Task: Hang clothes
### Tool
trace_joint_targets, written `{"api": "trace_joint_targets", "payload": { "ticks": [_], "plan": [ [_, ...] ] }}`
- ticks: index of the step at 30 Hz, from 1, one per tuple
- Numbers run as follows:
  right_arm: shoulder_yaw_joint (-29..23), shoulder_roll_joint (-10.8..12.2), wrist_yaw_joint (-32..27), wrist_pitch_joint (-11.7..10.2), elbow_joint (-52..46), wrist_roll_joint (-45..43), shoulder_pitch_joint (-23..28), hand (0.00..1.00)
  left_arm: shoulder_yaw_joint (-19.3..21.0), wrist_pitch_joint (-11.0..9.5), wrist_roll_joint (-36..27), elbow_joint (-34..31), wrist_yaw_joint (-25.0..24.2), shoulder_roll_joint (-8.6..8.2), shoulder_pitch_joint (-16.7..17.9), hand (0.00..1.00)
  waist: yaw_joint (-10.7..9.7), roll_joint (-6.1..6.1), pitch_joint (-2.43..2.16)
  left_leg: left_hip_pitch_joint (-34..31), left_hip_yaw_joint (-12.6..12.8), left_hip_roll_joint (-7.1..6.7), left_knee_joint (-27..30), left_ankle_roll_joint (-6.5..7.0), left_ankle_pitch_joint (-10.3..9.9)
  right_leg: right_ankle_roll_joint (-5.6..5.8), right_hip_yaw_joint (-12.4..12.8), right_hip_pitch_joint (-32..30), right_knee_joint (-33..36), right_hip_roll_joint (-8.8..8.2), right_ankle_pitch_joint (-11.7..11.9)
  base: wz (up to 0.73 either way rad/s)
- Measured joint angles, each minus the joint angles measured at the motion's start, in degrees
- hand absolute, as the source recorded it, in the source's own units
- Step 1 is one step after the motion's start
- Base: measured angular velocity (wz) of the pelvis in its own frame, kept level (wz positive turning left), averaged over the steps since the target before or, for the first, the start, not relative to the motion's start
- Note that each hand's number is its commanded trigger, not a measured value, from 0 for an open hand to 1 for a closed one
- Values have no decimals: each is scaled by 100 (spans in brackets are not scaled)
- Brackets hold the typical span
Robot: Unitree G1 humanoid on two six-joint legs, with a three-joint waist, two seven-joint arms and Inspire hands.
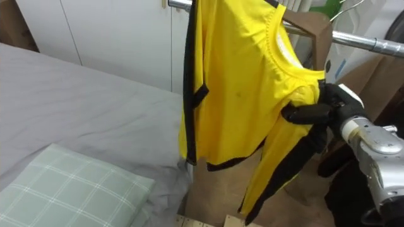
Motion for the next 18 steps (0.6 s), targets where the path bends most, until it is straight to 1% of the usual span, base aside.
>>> {"api": "trace_joint_targets", "payload": {
  "ticks": [5,8,12,15,18],
  "plan": [
    [2,-1,272,0,34,-42,-1,100,8,-22,0,0,-7,2,18,0,2,-11,-3,14,-14,-3,-2,3,5,0,-3,11,-2,0,-1,0],
    [3,-51,508,3,35,-196,-1,100,9,-41,1,0,-48,21,42,0,-2,-43,-6,15,-22,-5,-2,3,6,2,-8,21,-4,-3,-8,2],
    [6,-203,794,71,182,-478,-2,100,5,-51,-14,0,-126,52,79,0,-17,-73,-6,108,-124,-29,-9,4,6,13,-132,131,-3,-50,-72,13],
    [30,-218,991,112,392,-753,-22,100,-57,-64,-12,1,-161,86,99,0,-10,-120,-7,130,-196,-48,-12,12,11,23,-167,168,-11,-63,-90,12],
    [60,-223,1223,120,546,-928,-42,100,-58,-63,-13,4,-276,106,107,0,-19,-135,-11,128,-243,-71,1,20,16,28,-167,173,-13,-73,-93,7]
  ]
}}
